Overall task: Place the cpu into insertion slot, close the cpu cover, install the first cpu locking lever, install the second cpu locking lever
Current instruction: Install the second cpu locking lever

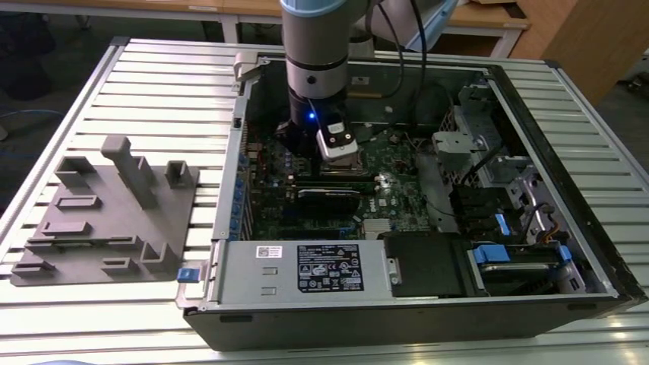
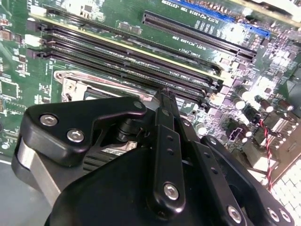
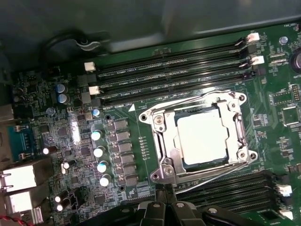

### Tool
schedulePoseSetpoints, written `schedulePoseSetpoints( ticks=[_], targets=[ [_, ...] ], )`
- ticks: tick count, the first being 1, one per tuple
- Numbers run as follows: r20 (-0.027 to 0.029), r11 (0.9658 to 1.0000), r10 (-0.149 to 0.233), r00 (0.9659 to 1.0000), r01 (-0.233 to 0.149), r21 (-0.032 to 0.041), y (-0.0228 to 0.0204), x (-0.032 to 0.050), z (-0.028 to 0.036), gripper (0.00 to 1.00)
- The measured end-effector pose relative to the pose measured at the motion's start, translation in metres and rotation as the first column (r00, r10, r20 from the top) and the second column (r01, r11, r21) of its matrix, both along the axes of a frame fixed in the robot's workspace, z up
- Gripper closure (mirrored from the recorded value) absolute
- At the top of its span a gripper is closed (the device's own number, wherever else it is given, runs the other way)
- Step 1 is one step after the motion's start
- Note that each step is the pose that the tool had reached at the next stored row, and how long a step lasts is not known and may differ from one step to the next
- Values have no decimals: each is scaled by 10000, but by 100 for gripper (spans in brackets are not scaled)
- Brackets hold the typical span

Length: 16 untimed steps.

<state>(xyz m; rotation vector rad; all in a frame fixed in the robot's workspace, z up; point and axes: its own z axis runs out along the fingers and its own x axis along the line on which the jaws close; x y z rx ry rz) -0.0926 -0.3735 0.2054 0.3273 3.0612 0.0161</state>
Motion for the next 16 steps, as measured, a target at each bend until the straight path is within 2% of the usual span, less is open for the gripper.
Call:
schedulePoseSetpoints(
  ticks=[5,6,7,16],
  targets=[
    [1,10000,2,10000,-2,7,0,-6,-10,89],
    [0,10000,0,10000,0,23,0,-7,-14,89],
    [-1,10000,32,10000,-32,75,0,-6,-29,89],
    [0,9999,125,9999,-125,76,0,30,-37,89]
  ],
)
